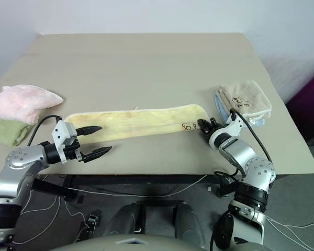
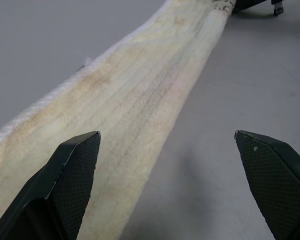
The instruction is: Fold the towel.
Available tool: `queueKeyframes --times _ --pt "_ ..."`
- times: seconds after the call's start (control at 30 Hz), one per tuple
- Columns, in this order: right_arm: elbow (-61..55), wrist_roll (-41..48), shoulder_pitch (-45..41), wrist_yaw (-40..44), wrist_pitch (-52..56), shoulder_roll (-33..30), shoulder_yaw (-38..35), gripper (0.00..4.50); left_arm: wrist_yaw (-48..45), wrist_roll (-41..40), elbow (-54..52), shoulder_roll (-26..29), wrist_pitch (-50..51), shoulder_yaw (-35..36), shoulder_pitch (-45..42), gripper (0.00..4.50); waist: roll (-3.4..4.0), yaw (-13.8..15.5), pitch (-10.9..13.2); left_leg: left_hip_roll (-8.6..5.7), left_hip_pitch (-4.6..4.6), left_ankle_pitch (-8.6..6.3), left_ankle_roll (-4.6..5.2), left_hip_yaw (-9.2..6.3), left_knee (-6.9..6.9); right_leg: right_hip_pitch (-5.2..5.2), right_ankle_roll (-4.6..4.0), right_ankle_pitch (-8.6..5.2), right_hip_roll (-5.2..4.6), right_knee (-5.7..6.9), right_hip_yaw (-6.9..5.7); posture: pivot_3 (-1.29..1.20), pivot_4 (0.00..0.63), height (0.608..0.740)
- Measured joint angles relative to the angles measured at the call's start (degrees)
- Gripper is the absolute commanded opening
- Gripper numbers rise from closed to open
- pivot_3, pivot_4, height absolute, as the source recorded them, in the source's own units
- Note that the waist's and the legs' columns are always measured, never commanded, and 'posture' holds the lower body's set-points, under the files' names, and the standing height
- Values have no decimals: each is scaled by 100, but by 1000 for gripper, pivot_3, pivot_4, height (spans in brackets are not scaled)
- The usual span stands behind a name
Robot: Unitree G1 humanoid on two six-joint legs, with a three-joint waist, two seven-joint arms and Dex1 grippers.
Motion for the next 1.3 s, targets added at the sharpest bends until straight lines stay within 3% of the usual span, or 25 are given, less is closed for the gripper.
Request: queueKeyframes --times 0.03,0.23,0.53,0.83,1.13,1.3 --pt "-33 7 -6 2 -51 0 25 24 2 0 0 -2 -3 0 8 4500 -4 2 -3 0 1 0 0 0 0 2 0 0 0 -1 0 0 150 740" --pt "6 -41 -10 139 -266 -161 52 24 10 0 0 -25 -24 0 51 4500 -1 16 0 -1 -1 -1 1 0 0 1 0 0 -2 -3 0 0 150 740" --pt "-82 -851 -46 1196 -320 -1476 385 24 65 21 1 -148 -140 -4 84 4500 20 -26 12 4 -15 -1 2 6 -4 -19 0 -1 3 -3 4 0 150 740" --pt "-1188 -1974 -722 2879 -118 -2235 2294 24 151 79 2 -232 -169 -51 85 4500 25 -12 17 12 -24 -2 3 5 -2 -27 0 -1 1 -6 4 0 150 740" --pt "-1457 -3722 -1073 4171 -398 -2286 4423 24 274 87 -51 -342 -176 -64 151 4500 24 -9 17 11 -27 -2 2 2 -1 -32 0 -1 -3 -7 2 0 150 740" --pt "-1260 -4360 -1121 4536 -619 -1985 4791 24 350 88 -155 -411 -176 -75 229 4500 23 -5 17 10 -28 -2 2 0 -2 -34 -1 -1 -5 -7 2 0 150 740"
